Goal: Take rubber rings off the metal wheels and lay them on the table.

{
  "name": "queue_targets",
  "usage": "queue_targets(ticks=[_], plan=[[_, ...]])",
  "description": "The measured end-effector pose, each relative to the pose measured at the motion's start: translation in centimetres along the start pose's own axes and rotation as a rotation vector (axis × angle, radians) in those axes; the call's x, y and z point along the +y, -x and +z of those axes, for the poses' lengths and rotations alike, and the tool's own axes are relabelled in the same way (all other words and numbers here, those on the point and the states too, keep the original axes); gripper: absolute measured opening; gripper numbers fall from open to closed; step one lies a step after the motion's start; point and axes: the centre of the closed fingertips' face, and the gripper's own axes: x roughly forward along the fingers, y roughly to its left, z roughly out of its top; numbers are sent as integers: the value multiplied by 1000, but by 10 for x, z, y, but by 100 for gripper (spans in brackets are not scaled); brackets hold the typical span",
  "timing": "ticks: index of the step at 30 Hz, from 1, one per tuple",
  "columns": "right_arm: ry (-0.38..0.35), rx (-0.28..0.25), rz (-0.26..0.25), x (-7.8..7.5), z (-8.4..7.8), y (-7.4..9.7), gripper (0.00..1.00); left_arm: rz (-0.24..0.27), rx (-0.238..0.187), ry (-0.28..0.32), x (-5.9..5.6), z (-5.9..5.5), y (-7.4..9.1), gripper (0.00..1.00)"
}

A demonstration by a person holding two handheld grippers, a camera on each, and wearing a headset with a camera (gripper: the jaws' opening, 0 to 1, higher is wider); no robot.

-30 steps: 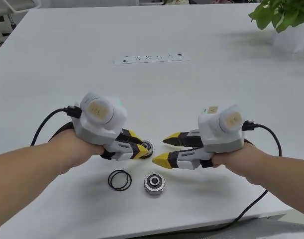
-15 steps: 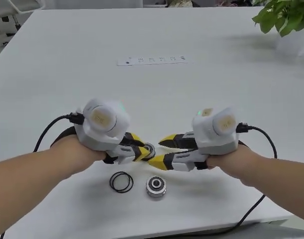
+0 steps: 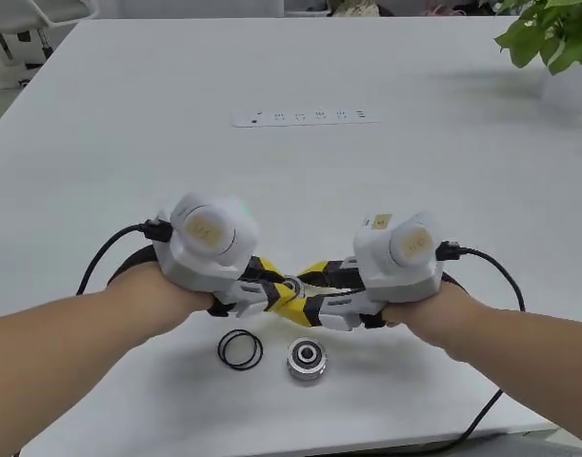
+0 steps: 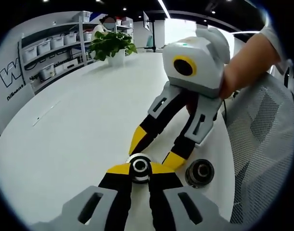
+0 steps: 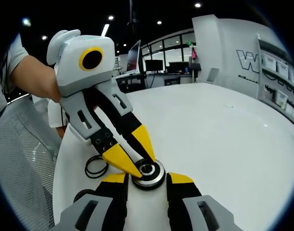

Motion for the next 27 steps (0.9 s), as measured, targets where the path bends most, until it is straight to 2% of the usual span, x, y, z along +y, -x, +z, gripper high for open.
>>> queue_targets(ticks=[27], plan=[[-5, 16, 26, -1, -8, 15, 13, 12, -2, 13, 0, -1, -1, 8]])
